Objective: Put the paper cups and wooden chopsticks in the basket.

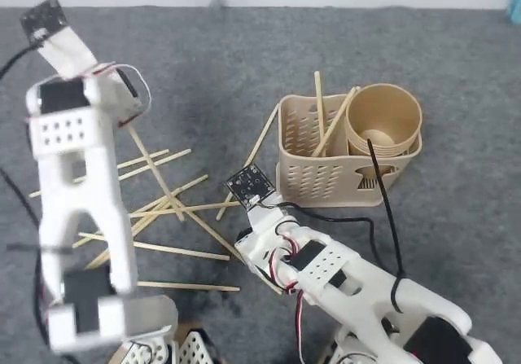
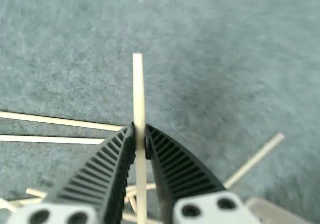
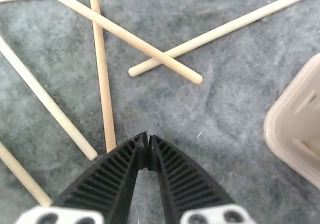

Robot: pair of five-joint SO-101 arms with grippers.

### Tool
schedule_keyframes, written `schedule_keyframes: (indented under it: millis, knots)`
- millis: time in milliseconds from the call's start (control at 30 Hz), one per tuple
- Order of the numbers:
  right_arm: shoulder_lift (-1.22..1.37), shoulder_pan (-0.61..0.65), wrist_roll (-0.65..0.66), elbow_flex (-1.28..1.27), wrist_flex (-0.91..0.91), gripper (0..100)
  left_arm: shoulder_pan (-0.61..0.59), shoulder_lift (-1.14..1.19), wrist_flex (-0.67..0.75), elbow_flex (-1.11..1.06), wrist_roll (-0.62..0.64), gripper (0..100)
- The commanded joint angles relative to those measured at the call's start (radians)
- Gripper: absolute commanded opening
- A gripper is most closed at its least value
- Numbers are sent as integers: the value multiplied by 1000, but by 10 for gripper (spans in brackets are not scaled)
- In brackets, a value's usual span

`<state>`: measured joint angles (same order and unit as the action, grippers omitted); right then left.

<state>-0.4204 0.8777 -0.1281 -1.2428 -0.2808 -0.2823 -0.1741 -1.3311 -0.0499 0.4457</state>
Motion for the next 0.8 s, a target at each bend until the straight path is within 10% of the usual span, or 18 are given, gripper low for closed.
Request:
schedule_keyframes:
  millis: [0, 600, 767]
  knots:
    - [-4, -12, 6, 61, -4, 8, 58, -285, 75, -119, -37, 10]
    - [-4, -12, 6, 61, -4, 8, 368, -951, 1203, -743, -201, 10]
    - [-4, -12, 6, 61, -4, 8, 522, -936, 1186, -651, -201, 10]
